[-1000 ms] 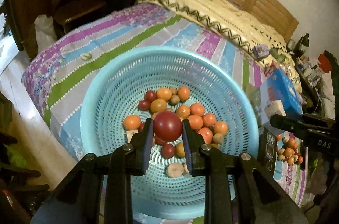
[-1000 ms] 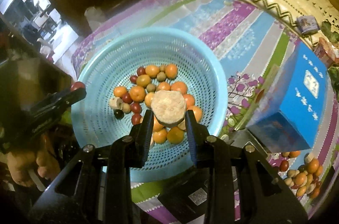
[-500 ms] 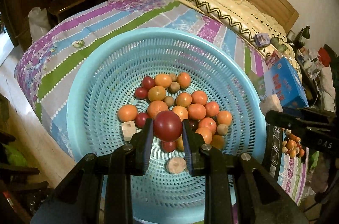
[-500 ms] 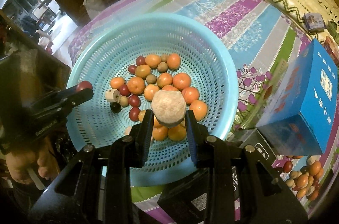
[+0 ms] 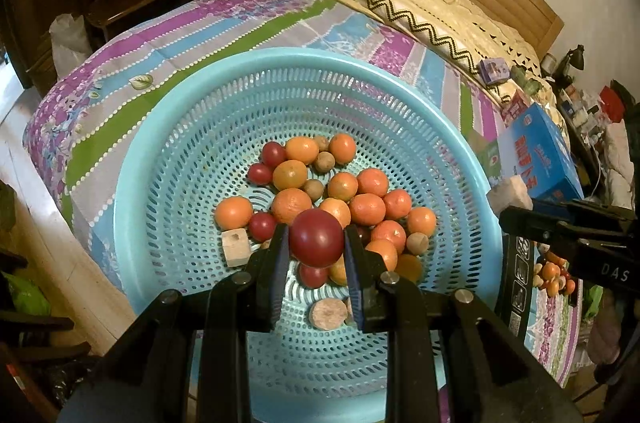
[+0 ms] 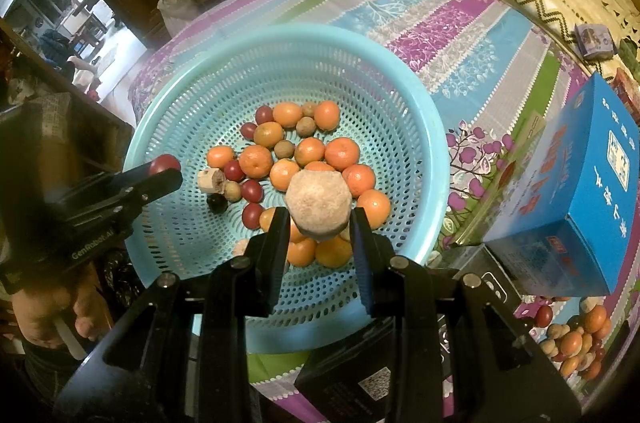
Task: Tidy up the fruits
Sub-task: 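Open both tools to drop the slice and tomato into the basket, then move both open tools back to the fruit pile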
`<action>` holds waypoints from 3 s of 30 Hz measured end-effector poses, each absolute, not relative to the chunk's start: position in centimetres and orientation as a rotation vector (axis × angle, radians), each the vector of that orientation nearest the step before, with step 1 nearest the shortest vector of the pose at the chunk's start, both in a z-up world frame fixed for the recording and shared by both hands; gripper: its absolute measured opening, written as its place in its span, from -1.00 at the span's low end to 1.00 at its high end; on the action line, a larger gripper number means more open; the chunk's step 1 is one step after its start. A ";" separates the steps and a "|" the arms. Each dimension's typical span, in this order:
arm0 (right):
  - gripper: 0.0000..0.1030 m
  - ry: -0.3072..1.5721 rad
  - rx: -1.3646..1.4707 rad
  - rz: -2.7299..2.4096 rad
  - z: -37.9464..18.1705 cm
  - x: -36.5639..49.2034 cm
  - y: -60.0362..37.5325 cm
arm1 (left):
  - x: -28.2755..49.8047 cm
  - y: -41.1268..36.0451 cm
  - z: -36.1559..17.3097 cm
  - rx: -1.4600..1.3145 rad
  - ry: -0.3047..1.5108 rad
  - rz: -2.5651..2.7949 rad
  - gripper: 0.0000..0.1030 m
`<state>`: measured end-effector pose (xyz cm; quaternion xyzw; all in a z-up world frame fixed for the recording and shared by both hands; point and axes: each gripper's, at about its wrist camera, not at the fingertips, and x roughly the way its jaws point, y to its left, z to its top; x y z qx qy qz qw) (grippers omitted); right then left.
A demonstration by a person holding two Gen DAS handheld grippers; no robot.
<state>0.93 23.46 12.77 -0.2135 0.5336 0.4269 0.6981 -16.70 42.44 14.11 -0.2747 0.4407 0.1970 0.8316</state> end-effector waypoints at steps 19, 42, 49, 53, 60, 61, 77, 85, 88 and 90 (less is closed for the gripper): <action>-0.39 1.198 -0.475 0.951 12.1 1.2 23.3 | -16.7 43.0 13.4 -0.606 0.934 0.442 -0.23; -0.03 1.188 -0.459 0.948 12.4 1.6 23.0 | -16.2 42.8 13.7 -0.608 0.928 0.437 0.16; -0.03 1.186 -0.452 0.951 12.6 1.8 22.8 | -15.8 42.4 13.9 -0.601 0.929 0.434 0.16; -0.03 1.187 -0.450 0.953 12.7 1.8 22.8 | -15.7 42.1 14.0 -0.596 0.932 0.431 0.16; -0.03 1.188 -0.444 0.952 12.9 1.8 22.7 | -15.6 41.9 14.0 -0.590 0.935 0.431 0.16; -0.03 1.189 -0.442 0.952 13.0 1.9 22.6 | -15.6 41.9 14.0 -0.590 0.936 0.431 0.16; 0.22 0.937 -0.383 0.785 16.5 0.9 14.0 | -14.1 36.9 15.9 -0.515 0.881 0.367 0.47; 0.52 0.740 -0.321 0.563 18.5 0.0 5.0 | -11.9 30.0 16.8 -0.444 0.842 0.248 0.47; 0.82 0.717 -0.259 0.479 16.9 -0.8 0.1 | -11.1 26.6 16.9 -0.429 0.826 0.177 0.47; 0.82 0.740 -0.252 0.430 14.7 -1.4 -3.1 | -10.6 24.2 16.8 -0.409 0.824 0.130 0.47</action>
